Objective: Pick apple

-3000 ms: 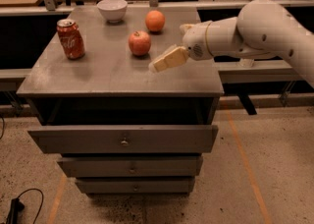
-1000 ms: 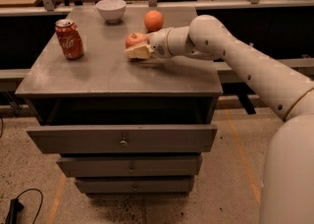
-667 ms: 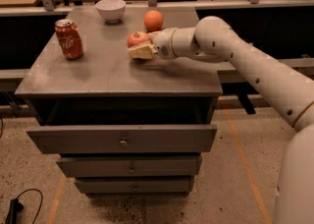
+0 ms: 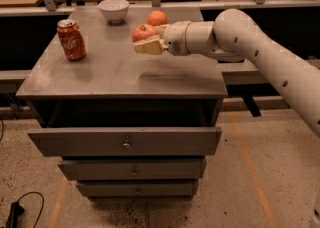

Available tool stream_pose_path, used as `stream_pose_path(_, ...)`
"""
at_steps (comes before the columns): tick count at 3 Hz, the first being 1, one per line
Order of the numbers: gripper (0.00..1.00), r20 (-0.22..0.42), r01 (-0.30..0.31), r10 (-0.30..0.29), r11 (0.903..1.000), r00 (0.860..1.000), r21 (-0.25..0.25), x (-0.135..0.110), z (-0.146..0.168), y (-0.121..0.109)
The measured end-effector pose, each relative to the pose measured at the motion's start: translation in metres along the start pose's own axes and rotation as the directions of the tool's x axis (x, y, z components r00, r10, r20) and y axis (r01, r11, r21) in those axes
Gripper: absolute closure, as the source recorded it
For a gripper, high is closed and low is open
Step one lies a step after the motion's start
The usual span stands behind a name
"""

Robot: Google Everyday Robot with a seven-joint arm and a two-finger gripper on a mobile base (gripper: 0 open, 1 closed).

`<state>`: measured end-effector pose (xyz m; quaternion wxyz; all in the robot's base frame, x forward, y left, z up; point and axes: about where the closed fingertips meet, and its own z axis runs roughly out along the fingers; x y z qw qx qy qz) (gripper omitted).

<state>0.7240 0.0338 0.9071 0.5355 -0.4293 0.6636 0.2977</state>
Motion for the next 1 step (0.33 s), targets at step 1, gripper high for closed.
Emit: stream_pose_path(1, 1.00, 0.000, 0.000, 0.000, 1.0000, 1.000, 0.000, 0.0000, 0.0005, 0.0002)
